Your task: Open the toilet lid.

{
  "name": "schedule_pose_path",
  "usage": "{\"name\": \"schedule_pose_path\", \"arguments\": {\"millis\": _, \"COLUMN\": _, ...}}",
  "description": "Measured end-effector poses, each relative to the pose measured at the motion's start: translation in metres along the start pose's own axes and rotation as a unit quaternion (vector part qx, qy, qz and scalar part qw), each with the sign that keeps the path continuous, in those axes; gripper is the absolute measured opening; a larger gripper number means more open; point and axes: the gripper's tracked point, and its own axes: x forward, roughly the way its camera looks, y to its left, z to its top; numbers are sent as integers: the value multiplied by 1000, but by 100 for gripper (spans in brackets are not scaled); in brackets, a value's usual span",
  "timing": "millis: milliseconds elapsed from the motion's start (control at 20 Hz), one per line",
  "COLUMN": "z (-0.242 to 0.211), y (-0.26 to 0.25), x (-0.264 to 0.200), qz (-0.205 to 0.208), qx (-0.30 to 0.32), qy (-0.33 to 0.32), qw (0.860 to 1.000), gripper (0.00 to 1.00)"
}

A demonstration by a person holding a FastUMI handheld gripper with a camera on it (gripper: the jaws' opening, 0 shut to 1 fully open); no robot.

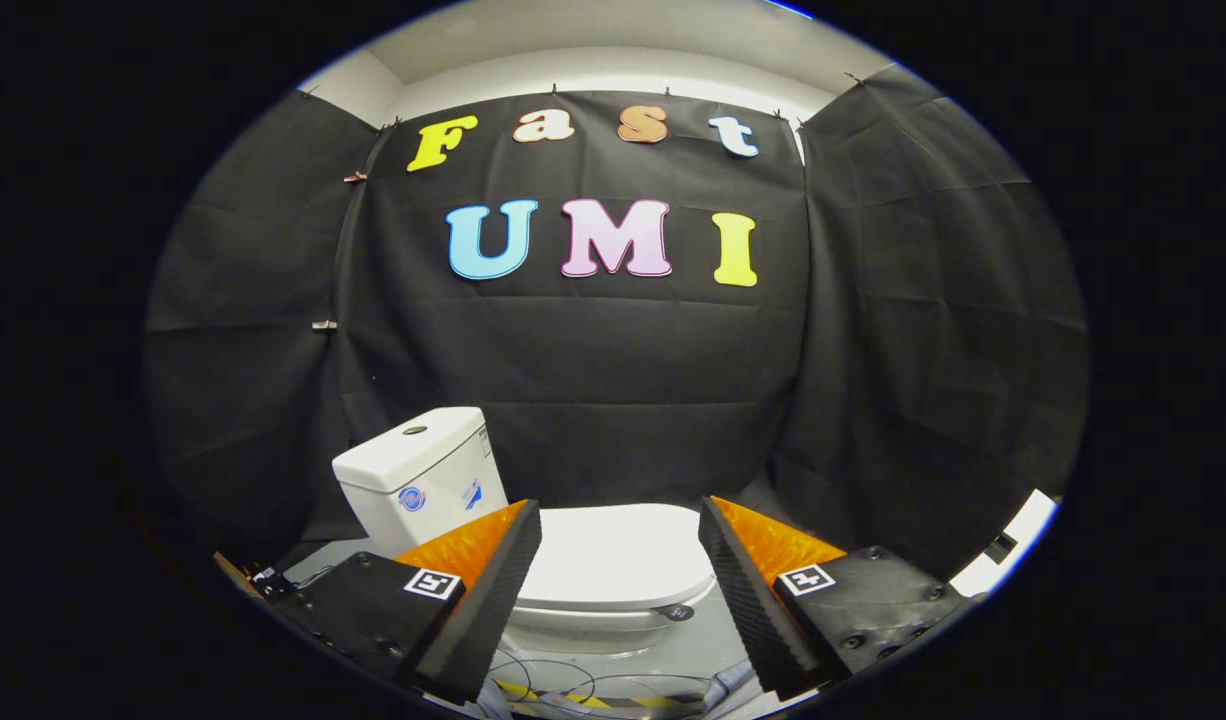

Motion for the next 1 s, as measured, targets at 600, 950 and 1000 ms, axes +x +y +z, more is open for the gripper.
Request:
{"name": "schedule_pose_path", "arguments": {"millis": 600, "z": -29, "y": -32, "x": 31, "qz": -14, "qx": 87, "qy": 19, "qw": 996, "gripper": 99}}
{"name": "schedule_pose_path", "arguments": {"millis": 950, "z": -77, "y": -74, "x": 83, "qz": -38, "qx": 156, "qy": 46, "qw": 986, "gripper": 97}}
{"name": "schedule_pose_path", "arguments": {"millis": 1000, "z": -89, "y": -81, "x": 91, "qz": -41, "qx": 168, "qy": 56, "qw": 983, "gripper": 97}}
